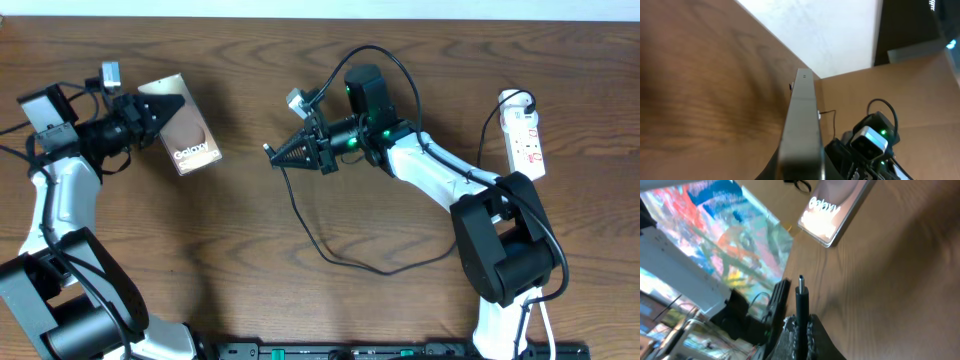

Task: Plug charger to phone and switch on socket
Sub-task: 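Carry the plug with the right gripper toward the phone's bottom edge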

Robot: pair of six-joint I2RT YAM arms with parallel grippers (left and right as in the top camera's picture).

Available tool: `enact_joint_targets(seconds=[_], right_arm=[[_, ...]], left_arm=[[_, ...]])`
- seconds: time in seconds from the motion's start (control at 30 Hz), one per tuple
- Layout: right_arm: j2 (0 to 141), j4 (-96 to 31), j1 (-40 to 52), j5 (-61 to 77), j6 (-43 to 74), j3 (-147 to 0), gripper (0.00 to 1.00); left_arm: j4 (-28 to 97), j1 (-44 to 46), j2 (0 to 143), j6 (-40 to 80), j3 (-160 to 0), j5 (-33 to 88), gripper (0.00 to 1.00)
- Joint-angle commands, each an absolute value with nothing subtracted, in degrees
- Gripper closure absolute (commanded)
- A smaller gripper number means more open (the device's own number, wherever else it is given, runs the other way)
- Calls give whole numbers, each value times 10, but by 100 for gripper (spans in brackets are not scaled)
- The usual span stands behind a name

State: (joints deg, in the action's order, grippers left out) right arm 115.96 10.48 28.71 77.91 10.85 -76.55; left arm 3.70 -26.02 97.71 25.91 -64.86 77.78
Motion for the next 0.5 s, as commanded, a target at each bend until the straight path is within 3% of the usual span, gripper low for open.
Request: enact_joint_targets(seconds=[0.0, 0.47], right_arm=[[1183, 153, 281, 779, 183, -771, 99], [1294, 455, 291, 827, 405, -771, 99]], left_arm=[[-2, -253, 965, 316, -649, 821, 93], [-145, -209, 965, 364, -649, 815, 92]])
